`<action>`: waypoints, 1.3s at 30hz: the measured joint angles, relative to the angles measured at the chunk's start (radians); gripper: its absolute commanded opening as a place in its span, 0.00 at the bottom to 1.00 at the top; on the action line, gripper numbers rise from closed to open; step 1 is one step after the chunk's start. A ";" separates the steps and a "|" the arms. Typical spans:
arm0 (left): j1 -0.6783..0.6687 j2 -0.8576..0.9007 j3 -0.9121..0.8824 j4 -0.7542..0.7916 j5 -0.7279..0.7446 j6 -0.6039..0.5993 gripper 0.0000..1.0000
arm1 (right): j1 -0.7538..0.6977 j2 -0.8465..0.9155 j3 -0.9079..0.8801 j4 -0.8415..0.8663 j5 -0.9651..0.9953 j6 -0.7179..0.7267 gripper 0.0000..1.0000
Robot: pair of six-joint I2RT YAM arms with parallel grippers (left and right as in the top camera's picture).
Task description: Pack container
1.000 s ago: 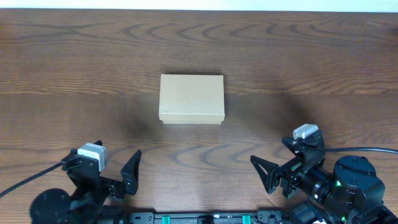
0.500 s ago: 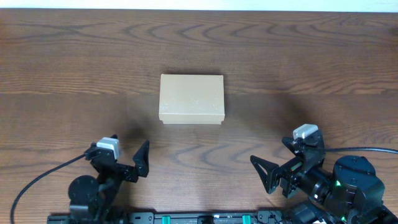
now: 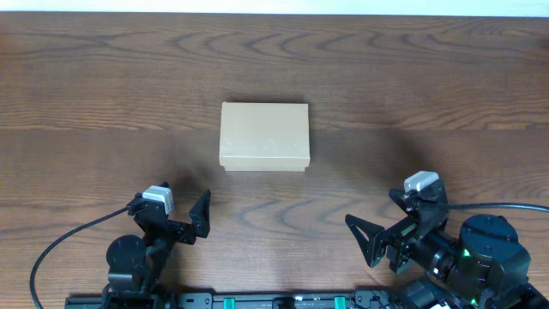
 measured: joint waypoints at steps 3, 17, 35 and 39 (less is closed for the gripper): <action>0.000 0.000 0.000 0.000 0.000 0.000 0.95 | 0.000 0.000 0.000 0.000 0.000 0.000 0.99; 0.000 0.000 0.000 0.000 0.000 -0.011 0.95 | 0.000 0.000 0.000 0.000 0.000 0.000 0.99; 0.000 0.000 -0.001 0.004 0.000 -0.014 0.95 | 0.143 -0.288 -0.547 0.251 0.093 -0.235 0.99; 0.000 0.000 -0.001 0.004 0.000 -0.014 0.95 | 0.173 -0.398 -0.680 0.300 0.109 -0.242 0.99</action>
